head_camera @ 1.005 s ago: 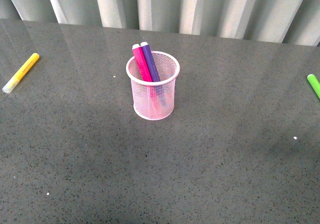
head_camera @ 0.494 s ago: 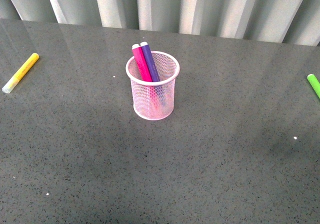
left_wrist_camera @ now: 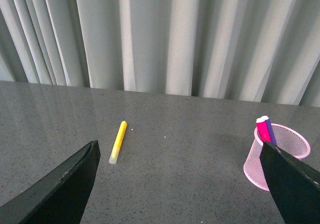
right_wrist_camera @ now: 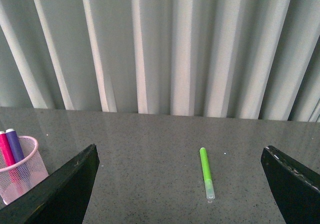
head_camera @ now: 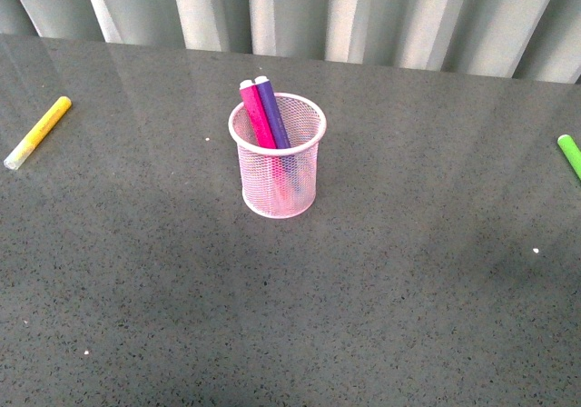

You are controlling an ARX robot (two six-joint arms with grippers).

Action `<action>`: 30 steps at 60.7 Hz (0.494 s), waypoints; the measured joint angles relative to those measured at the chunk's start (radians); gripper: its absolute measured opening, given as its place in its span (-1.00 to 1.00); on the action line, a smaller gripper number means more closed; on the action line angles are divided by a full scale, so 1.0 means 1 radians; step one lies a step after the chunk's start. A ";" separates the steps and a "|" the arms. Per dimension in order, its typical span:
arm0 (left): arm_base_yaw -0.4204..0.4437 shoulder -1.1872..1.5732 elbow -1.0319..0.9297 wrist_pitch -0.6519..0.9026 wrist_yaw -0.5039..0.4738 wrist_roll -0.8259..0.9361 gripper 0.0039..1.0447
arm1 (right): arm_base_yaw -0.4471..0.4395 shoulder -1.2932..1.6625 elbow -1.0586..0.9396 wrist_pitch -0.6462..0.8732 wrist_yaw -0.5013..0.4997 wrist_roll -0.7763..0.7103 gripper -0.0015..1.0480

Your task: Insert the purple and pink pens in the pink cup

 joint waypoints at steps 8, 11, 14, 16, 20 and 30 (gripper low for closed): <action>0.000 0.000 0.000 0.000 0.000 0.000 0.88 | 0.000 0.000 0.000 0.000 0.000 0.000 0.87; 0.000 0.000 0.000 0.000 0.000 0.000 0.88 | 0.000 0.000 0.000 0.000 0.000 0.000 0.87; 0.000 0.000 0.000 0.000 0.000 0.000 0.88 | 0.000 0.000 0.000 0.000 0.000 0.000 0.87; 0.000 0.000 0.000 0.000 0.000 0.000 0.88 | 0.000 0.000 0.000 0.000 0.000 0.000 0.87; 0.000 0.000 0.000 0.000 0.000 0.000 0.88 | 0.000 0.000 0.000 0.000 0.000 0.000 0.87; 0.000 0.000 0.000 0.000 0.000 0.000 0.88 | 0.000 0.000 0.000 0.000 0.000 0.000 0.87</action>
